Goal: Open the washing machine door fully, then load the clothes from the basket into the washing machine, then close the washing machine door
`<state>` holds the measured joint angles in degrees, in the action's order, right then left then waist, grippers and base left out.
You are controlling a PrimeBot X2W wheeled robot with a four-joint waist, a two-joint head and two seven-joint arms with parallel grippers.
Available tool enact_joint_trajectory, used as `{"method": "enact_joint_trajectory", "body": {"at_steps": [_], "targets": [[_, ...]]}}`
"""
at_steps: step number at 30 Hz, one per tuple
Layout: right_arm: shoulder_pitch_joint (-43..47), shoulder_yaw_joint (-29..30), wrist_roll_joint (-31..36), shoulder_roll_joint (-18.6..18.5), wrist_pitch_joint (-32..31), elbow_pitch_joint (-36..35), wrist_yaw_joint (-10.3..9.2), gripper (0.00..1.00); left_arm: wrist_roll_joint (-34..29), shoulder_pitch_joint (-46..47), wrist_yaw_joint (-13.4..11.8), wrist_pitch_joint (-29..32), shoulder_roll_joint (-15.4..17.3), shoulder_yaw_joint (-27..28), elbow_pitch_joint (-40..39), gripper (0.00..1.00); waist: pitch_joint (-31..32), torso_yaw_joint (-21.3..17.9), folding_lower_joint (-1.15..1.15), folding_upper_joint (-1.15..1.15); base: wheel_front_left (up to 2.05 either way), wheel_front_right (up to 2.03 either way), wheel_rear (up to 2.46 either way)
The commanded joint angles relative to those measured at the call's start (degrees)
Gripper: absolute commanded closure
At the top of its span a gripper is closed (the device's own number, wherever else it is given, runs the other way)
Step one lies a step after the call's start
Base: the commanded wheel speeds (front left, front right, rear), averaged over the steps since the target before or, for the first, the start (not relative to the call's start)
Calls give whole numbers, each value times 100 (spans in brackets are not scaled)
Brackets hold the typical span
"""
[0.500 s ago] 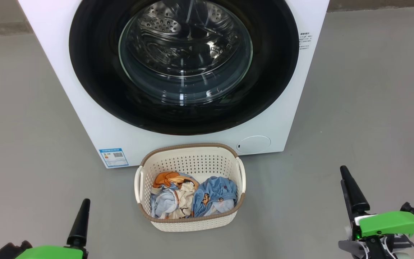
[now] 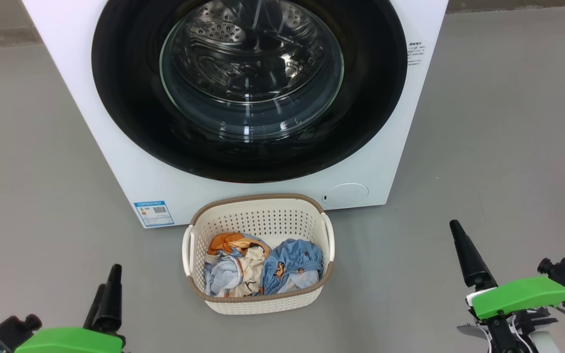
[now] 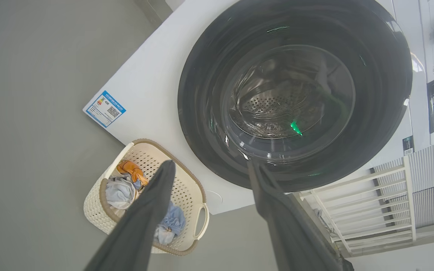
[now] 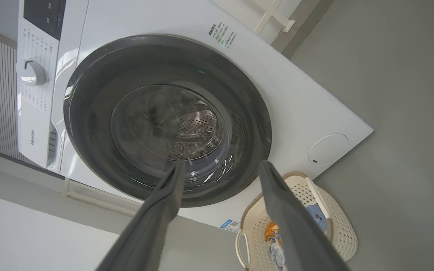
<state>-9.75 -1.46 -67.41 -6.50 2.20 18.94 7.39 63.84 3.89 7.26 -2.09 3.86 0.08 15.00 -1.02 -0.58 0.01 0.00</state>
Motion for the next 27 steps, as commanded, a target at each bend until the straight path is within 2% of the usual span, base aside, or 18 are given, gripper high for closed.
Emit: {"method": "enact_joint_trajectory", "body": {"at_steps": [1,27], "targets": [[-366,-119,247,-114,73,-129,5,0,-261,277,13,-75,136,82,-157,0,-3,-3,-1,0,0,0,0],[-581,-438,2341,-288,508,181,7,0,-2369,357,9,-514,176,110,-100,0,1,-39,-1,0,0,0,0]]}}
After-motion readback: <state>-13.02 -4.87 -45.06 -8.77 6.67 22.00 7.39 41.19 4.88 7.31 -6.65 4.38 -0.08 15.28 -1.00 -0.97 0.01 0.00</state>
